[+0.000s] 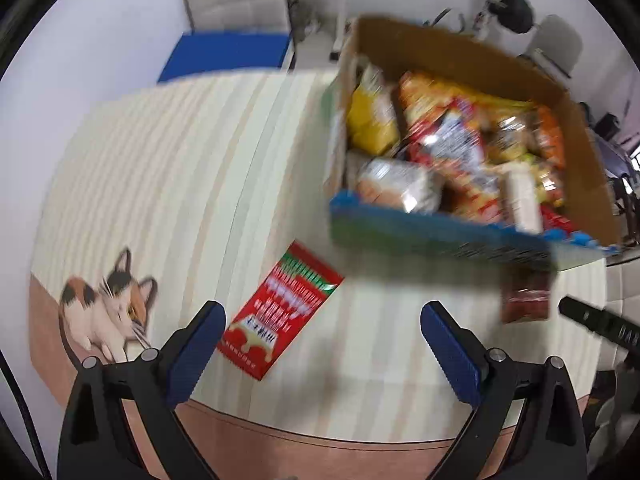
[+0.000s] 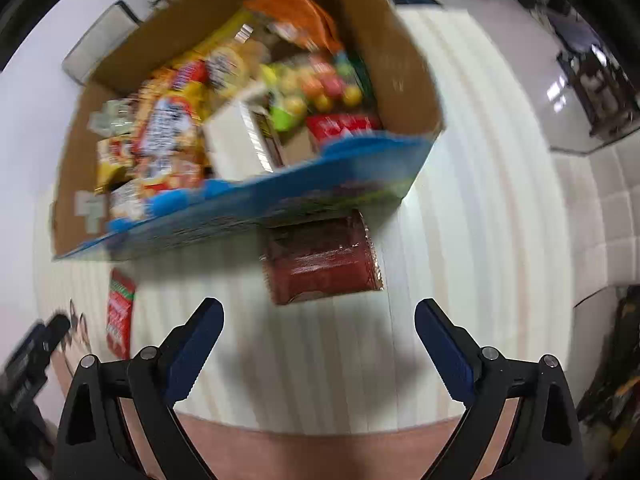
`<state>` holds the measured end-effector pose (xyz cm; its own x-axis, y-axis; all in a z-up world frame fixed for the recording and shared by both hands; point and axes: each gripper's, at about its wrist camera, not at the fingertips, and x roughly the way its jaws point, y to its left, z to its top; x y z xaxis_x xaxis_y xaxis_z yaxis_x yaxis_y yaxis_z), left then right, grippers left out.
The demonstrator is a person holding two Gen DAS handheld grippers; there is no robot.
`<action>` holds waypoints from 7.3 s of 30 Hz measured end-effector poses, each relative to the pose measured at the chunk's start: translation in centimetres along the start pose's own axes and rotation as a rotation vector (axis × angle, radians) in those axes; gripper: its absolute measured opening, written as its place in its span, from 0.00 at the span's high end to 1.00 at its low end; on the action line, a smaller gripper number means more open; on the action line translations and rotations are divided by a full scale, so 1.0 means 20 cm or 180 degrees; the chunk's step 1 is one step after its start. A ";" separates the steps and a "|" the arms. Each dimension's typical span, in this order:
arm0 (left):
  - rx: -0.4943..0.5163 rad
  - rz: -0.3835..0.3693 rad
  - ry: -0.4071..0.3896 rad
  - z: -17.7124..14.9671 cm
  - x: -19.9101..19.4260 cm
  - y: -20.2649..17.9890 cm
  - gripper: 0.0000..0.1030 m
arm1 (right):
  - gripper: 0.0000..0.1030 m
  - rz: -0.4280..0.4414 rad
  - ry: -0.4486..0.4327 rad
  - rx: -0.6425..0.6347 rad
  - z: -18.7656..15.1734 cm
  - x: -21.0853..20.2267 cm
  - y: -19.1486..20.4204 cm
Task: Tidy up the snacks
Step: 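Grasp the red spicy strip packet with the left tool while the right grasps the dark red packet, then carry both red packets into the box and open both tools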
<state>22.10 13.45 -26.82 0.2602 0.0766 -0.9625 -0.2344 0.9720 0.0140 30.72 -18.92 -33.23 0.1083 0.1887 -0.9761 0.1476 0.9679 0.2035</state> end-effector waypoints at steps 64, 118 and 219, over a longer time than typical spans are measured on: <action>0.0074 -0.0137 0.1170 -0.28 0.72 0.04 0.44 | 0.36 -0.0013 0.1145 -0.0455 -0.12 0.36 0.32; 0.0334 -0.0271 0.1342 -0.57 0.65 -0.20 0.44 | 0.36 -0.0282 0.1226 -0.0872 -0.60 0.30 0.69; 0.0440 -0.0652 0.0767 0.73 0.04 -0.57 0.14 | 0.07 -0.0233 0.0151 -0.0555 0.68 -0.25 0.29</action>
<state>38.67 5.64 -23.75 0.0560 -0.1619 -0.9852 -0.0667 0.9840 -0.1655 44.35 -16.49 -26.04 0.0566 0.1203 -0.9911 -0.0197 0.9927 0.1194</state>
